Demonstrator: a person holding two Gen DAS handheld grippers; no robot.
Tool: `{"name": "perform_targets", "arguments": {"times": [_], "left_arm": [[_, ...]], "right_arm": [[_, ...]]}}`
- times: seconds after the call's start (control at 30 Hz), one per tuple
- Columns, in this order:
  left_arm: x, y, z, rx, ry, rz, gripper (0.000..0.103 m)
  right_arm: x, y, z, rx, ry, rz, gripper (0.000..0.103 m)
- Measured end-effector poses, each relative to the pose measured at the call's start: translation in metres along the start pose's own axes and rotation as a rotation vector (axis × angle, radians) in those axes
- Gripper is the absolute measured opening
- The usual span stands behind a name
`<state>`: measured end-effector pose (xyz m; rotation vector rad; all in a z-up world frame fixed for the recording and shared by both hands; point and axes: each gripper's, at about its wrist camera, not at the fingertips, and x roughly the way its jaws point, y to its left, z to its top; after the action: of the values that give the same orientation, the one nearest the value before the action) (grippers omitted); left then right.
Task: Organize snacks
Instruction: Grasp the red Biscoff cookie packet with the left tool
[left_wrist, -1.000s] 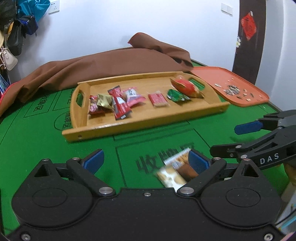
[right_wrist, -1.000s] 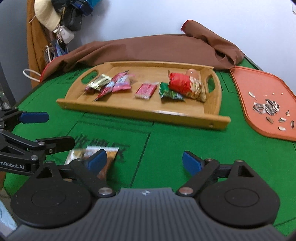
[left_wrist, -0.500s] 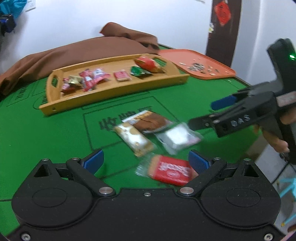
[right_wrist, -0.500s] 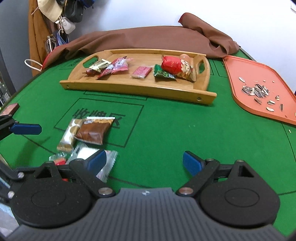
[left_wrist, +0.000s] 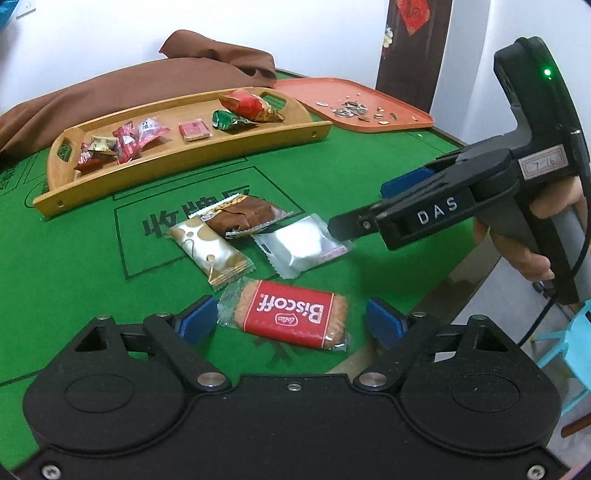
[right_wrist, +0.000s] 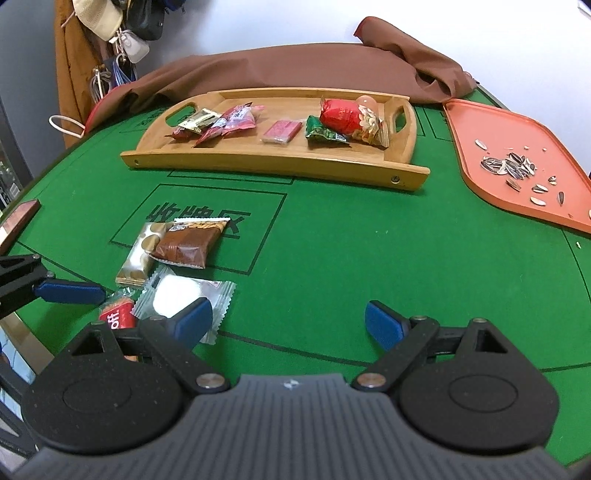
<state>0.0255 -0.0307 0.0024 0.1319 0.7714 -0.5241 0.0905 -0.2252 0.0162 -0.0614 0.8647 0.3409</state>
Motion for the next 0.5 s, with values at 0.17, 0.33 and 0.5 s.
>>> {"name": "perform_targets", "arguments": {"times": [0.17,0.33,0.5], "left_arm": [[0.000,0.004,0.003,-0.009,-0.006,0.025,0.070],[-0.006,0.013,0.005,-0.042,-0.013,0.050,0.065],[-0.010,0.025,0.005,-0.084,-0.020,0.077,0.063]], "right_arm": [[0.001,0.001,0.000,-0.002,0.002,0.002,0.095],[-0.002,0.004,-0.001,-0.010,-0.002,0.018,0.095],[-0.004,0.016,-0.004,-0.070,-0.003,0.068,0.098]]}}
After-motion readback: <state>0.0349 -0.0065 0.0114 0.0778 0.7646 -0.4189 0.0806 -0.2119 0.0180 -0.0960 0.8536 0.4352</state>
